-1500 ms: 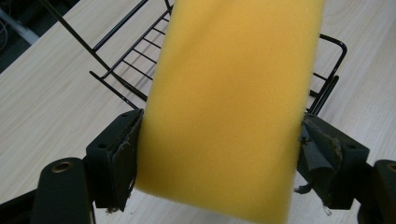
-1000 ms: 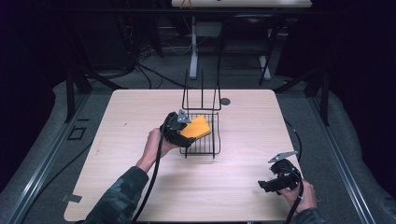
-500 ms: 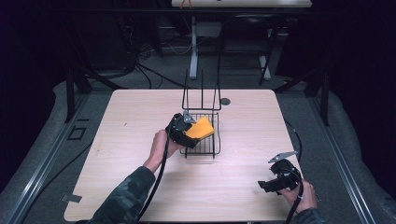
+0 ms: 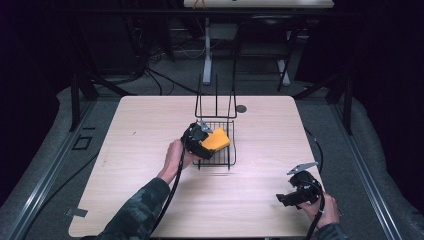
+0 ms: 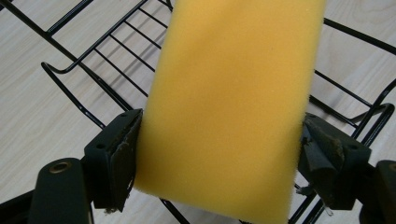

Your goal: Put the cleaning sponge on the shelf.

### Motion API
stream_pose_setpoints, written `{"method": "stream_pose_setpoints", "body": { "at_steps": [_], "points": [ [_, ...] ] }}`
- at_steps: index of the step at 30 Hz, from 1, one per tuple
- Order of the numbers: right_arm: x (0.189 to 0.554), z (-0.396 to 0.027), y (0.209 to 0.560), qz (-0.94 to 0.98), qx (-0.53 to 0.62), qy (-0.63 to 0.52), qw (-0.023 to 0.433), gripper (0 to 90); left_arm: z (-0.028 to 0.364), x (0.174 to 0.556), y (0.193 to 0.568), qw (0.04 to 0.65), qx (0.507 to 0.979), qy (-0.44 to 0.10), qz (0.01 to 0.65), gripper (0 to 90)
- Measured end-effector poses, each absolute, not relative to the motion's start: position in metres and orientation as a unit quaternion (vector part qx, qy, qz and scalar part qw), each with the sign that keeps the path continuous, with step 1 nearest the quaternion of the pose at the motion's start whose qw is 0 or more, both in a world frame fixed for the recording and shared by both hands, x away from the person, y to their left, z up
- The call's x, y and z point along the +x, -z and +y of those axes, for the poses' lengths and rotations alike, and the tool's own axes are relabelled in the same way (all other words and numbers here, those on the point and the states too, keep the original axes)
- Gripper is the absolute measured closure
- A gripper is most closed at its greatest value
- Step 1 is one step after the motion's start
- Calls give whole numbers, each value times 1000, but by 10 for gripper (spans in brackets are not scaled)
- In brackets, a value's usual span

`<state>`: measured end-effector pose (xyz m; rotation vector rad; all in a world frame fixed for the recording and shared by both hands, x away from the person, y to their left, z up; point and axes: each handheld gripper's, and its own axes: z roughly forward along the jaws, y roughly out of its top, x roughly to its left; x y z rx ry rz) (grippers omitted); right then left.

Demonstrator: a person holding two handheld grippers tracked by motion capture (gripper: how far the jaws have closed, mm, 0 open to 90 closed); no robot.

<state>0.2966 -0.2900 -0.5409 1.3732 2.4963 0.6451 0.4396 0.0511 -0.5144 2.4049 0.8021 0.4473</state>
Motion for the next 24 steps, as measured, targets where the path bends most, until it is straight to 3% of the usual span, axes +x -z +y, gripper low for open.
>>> {"method": "stream_pose_setpoints", "body": {
  "at_steps": [24],
  "points": [
    [296, -291, 541, 851, 464, -220, 111, 135, 44, 445, 522, 268, 914, -145, 269, 207]
  ]
}}
